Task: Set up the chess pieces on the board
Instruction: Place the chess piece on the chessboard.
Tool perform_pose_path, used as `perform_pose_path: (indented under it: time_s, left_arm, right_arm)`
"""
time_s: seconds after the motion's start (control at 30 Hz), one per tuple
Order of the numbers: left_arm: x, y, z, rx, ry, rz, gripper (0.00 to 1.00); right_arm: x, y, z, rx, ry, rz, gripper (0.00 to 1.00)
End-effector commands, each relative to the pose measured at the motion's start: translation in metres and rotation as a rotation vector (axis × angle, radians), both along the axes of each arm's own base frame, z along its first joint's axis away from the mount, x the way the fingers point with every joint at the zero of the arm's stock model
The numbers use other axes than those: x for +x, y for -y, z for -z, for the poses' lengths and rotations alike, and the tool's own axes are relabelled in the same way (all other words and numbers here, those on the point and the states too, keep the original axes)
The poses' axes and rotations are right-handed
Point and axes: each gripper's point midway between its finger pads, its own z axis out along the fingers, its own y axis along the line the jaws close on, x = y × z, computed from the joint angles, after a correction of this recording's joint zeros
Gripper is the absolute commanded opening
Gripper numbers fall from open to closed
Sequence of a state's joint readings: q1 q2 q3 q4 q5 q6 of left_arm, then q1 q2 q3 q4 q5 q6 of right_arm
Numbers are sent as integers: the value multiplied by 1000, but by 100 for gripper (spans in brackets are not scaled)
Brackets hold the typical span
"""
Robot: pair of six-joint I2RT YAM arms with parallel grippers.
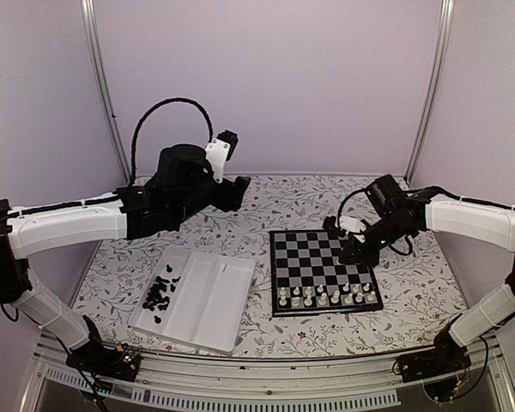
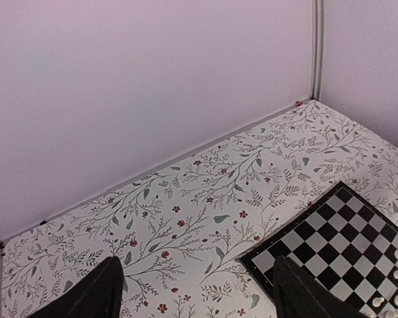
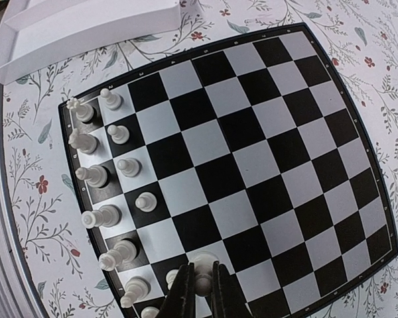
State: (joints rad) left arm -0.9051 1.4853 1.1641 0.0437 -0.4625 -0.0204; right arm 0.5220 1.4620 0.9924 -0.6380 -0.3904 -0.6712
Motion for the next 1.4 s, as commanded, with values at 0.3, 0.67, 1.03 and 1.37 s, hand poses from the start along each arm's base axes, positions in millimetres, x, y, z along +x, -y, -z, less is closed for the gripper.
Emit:
perform_pose_path:
  time_s: [0.3,0.67,1.03,1.37]
  left_arm:
    - [0,3,-3,-4,10,-18,80]
    - [-1,6,-1,15,10,-18,80]
    - [-1,7,1,28,9,-19,80]
    - [-1,10,6,48,6,-19,80]
  right_arm:
    - [-24,0,34,-96,-51,-85,9]
    - [-39,-7,57,-125,-122,-127,10]
    - [-43,-13,66,-139,-150,-147,13]
    - [-34,-19,50,-119,-124,-130,21]
